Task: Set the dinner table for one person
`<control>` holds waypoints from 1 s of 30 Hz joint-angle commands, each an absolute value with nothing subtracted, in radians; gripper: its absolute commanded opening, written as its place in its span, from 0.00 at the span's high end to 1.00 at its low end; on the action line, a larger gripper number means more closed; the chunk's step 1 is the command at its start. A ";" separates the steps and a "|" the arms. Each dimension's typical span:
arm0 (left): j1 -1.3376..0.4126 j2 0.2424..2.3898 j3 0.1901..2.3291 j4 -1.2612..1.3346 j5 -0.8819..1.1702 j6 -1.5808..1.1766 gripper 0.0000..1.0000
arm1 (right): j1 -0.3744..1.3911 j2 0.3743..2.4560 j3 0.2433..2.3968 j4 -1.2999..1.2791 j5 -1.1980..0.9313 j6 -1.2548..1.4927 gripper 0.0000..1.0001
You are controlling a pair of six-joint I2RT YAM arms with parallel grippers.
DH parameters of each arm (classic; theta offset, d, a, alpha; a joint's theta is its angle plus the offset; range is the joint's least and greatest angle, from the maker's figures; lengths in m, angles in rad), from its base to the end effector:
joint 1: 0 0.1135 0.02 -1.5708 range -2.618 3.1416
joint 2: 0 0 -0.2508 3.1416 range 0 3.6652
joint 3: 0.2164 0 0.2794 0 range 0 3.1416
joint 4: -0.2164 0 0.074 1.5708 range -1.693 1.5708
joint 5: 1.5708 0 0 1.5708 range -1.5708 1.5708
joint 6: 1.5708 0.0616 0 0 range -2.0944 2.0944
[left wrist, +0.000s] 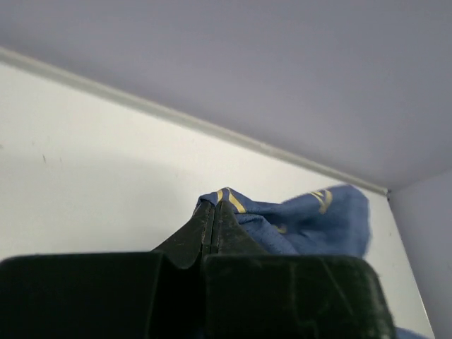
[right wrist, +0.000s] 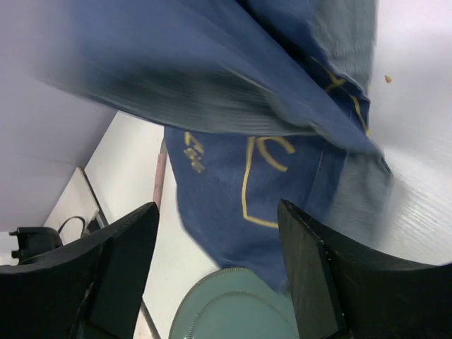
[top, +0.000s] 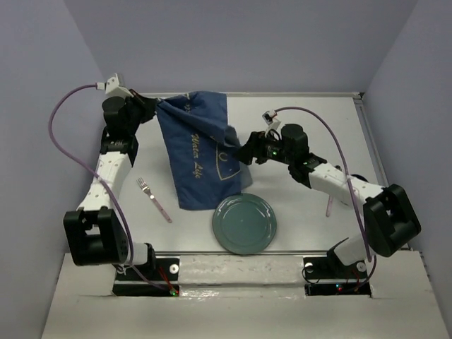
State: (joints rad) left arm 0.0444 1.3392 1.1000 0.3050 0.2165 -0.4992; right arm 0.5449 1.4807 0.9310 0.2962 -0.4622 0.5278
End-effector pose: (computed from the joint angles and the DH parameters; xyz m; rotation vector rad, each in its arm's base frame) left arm 0.3758 0.0035 0.3601 -0.2380 1.5108 -0.5267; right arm 0.3163 0.2238 0.2395 -0.3679 1.9268 1.1536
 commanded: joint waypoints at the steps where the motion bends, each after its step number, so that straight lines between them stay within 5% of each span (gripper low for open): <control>1: 0.038 1.360 1.159 0.402 0.279 -0.558 1.00 | 0.552 1.422 0.976 0.270 -0.399 0.469 0.28; 10: -0.267 1.681 1.688 0.341 0.282 -0.558 1.00 | 0.552 1.405 1.106 0.137 -0.289 0.385 0.30; 14: -0.420 1.922 2.350 -0.054 0.252 -0.338 1.00 | 0.552 1.323 1.138 0.078 -0.226 0.348 0.30; 15: -0.457 2.041 2.658 -0.146 0.245 -0.252 1.00 | 0.552 1.272 1.131 0.066 -0.175 0.347 0.30; 22: -0.526 1.994 2.523 -0.412 0.244 0.114 1.00 | 0.552 1.039 0.910 0.046 -0.008 0.383 0.30; 28: -0.636 1.945 2.031 -0.335 -0.050 0.334 1.00 | 0.552 0.908 0.740 0.003 0.089 0.422 0.31; 30: -0.663 1.960 1.927 -0.289 -0.080 0.331 0.91 | 0.552 0.890 0.706 -0.044 0.120 0.433 0.30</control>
